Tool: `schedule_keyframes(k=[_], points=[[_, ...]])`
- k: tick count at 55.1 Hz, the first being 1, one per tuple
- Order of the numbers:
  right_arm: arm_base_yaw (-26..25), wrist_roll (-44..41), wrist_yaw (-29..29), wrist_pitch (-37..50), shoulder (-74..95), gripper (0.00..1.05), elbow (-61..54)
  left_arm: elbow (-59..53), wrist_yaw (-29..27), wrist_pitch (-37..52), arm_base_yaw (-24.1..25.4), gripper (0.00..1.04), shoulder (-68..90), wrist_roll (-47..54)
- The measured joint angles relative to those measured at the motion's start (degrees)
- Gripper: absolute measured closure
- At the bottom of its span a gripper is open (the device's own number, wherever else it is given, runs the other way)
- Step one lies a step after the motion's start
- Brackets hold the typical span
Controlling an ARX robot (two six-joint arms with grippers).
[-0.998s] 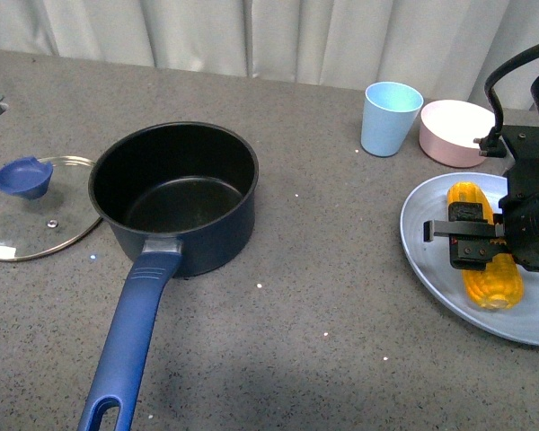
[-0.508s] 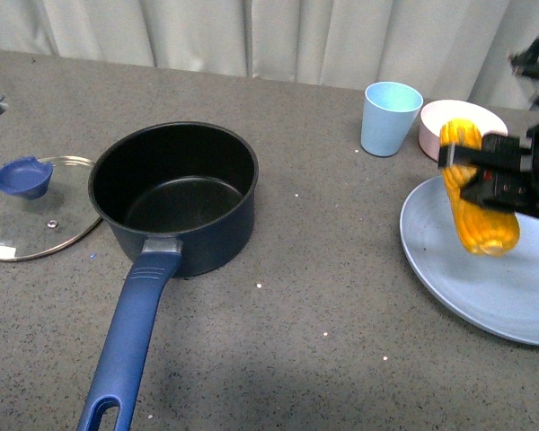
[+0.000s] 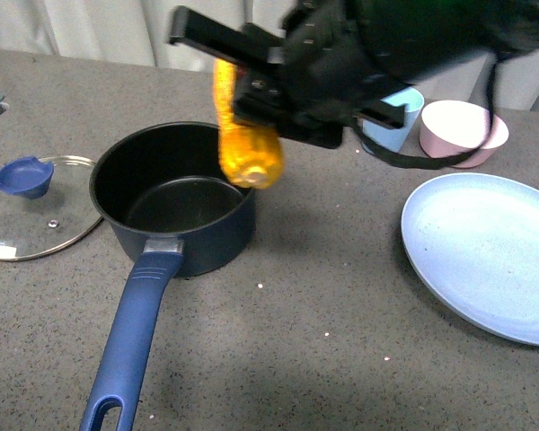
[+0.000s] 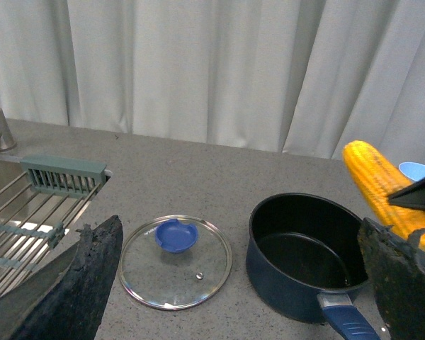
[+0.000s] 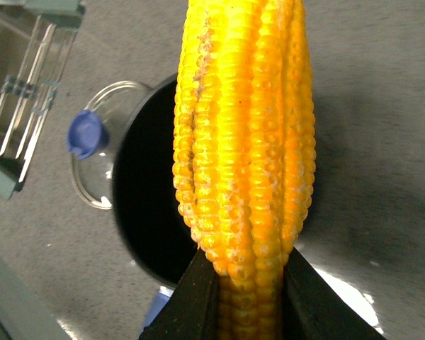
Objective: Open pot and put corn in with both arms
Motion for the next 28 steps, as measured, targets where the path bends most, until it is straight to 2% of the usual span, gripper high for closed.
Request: schedule_keyframes(k=[11, 28], points=[[4.9, 1.8, 1.2, -4.7, 8.6, 0.91, 11.5, 0.0, 0.0, 0.0, 0.0, 0.06, 0.0, 0.0], [6.0, 2.0, 3.3, -7.6, 13.8, 0.92, 15.6, 0.0, 0.0, 0.0, 0.0, 0.06, 0.0, 0.0]])
